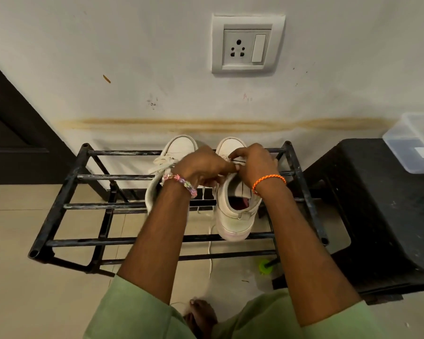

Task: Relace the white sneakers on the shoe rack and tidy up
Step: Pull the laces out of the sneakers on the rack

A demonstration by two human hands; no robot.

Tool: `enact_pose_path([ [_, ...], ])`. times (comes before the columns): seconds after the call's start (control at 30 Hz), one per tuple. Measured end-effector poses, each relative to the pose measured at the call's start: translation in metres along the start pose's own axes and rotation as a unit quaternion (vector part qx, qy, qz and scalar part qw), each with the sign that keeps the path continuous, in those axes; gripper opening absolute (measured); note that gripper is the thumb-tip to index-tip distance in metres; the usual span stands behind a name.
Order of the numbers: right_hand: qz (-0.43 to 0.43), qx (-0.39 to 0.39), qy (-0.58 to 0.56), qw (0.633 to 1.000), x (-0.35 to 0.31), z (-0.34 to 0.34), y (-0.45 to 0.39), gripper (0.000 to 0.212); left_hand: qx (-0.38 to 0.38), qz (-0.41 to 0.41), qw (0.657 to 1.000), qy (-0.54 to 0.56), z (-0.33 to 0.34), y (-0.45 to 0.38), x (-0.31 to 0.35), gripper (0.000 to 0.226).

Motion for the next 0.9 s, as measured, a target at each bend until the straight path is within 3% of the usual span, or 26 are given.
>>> enact_pose_path([
  [0.17,-0.014,0.023,-0.011,1.0,0.0,-0.004,-0.001,0.021,-0.024,-0.042,0.993,0.111,-0.004,-0.001,-0.012,0.022],
  [0.33,-0.018,0.055,-0.008,0.998,0.002,-0.004,-0.002,0.014,-0.034,-0.049,0.988,0.142,-0.003,-0.001,-0.016,0.029],
  [0.5,-0.012,0.081,-0.105,0.991,0.008,-0.005,-0.002,0.008,-0.051,-0.056,0.98,0.184,0.003,-0.001,-0.02,0.024],
  [0.57,-0.01,0.085,-0.238,0.967,0.01,-0.011,-0.001,0.005,-0.05,-0.057,0.979,0.188,0.004,-0.003,-0.022,0.027],
  [0.7,0.012,0.052,-0.495,0.867,0.004,-0.033,0.004,0.02,-0.051,-0.065,0.978,0.193,0.006,-0.007,-0.024,0.031],
  [0.83,0.005,0.074,-0.611,0.788,-0.005,-0.059,0.012,0.02,-0.053,-0.068,0.978,0.192,0.006,-0.008,-0.025,0.034],
  [0.9,0.016,0.102,-0.6,0.793,-0.001,-0.064,0.011,0.02,-0.055,-0.067,0.978,0.188,0.006,-0.007,-0.025,0.033],
])
Point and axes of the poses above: each hand's wrist, its own y-axis away from the middle knuckle, its own z-axis out of the palm, x = y × z, the point moved 5 cm from there along -y, towards the middle knuckle, and after that the axes turned 5 degrees about y, right-handed, at the moved point
